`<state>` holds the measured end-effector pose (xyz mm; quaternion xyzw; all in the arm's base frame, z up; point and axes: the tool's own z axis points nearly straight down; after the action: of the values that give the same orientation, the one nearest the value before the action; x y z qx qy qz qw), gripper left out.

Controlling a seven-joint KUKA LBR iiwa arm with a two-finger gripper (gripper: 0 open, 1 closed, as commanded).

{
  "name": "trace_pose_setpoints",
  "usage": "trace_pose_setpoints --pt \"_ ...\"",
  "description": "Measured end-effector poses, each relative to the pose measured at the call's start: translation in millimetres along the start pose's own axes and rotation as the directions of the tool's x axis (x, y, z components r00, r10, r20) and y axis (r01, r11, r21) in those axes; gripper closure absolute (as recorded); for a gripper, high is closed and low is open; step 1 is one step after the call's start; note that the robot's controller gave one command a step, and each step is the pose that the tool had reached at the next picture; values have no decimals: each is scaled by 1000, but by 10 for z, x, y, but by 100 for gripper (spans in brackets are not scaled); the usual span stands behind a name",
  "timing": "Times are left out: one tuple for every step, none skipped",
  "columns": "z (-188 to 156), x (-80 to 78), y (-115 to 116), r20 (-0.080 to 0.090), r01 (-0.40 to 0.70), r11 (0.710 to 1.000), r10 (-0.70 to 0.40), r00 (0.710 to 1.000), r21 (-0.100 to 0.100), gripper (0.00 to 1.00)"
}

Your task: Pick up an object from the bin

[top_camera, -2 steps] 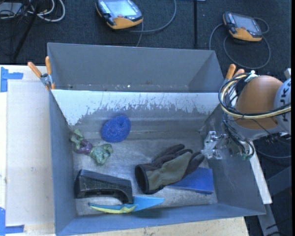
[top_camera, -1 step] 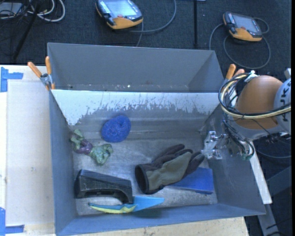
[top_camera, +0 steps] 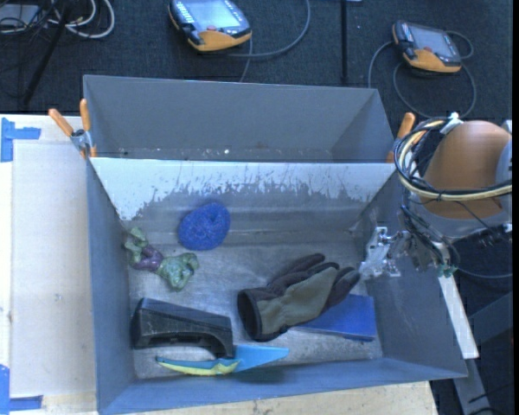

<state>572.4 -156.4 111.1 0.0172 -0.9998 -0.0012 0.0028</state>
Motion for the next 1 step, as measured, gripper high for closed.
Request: trace_pose_setpoints --pt "-621 33 59 3 22 1000 -22 1000 1 100"
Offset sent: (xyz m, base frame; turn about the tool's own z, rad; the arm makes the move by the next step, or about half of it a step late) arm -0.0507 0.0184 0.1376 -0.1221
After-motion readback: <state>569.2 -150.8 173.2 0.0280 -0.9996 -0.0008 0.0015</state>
